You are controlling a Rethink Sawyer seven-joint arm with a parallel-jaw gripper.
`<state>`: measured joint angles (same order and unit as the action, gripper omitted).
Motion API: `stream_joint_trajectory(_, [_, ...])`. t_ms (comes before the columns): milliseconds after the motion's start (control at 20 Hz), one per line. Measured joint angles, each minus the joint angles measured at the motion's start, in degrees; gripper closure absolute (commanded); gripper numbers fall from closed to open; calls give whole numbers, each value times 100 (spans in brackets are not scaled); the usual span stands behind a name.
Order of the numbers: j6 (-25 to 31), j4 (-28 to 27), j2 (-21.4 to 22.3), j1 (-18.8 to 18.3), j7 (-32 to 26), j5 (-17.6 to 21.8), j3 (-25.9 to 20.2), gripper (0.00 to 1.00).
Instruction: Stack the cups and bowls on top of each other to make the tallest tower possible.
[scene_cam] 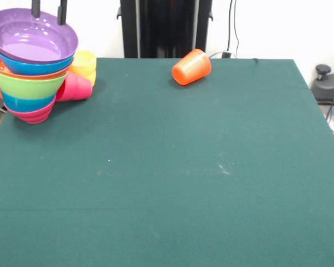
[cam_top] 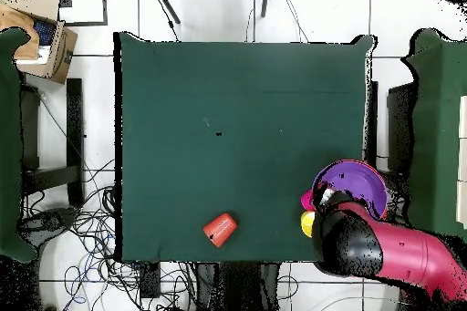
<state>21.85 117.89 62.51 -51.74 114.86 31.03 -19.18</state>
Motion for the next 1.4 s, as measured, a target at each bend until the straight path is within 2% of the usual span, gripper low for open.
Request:
stream_joint_trajectory(300, [147,-2,186,190,0,-189,-13,0])
stream_joint_trajectory(850, [503,-450,-42,1465,0,-260,179,0])
stream_joint_trajectory(900, [603,-589,-127,1691,0,-289,246,0])
stream_joint_trajectory(1150, [709,-877,-313,2108,1,-365,437,0])
stream_joint_trajectory(1400, [740,-1336,-674,2715,173,-536,818,0])
